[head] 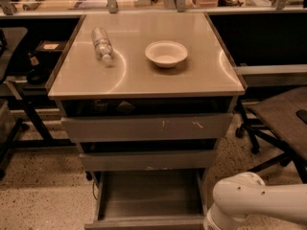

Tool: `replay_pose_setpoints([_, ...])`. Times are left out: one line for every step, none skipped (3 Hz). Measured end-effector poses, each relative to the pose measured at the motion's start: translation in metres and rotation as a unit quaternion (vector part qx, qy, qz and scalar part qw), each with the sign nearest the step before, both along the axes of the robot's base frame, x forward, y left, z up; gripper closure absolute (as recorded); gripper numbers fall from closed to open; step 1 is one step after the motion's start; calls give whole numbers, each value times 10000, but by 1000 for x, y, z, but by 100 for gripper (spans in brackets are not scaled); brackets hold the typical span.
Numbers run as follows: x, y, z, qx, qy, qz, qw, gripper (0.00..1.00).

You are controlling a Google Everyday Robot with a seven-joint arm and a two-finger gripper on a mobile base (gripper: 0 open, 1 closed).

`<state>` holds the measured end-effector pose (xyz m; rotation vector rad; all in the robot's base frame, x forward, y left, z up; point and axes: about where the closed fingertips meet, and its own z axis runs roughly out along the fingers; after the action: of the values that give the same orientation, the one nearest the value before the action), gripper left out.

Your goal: Close bottom drawer

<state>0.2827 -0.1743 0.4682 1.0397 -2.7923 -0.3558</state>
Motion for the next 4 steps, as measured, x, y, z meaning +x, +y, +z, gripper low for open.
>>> replay_pose_setpoints([10,7,-50,22,61,-274,9996,100])
replay_pose_setpoints([27,17,-104,141,209,-537,9982,100])
replay_pose_setpoints([25,18,-108,152,253,-543,9981,100])
replay_pose_setpoints([20,18,-113,213,301,-550,9978,100])
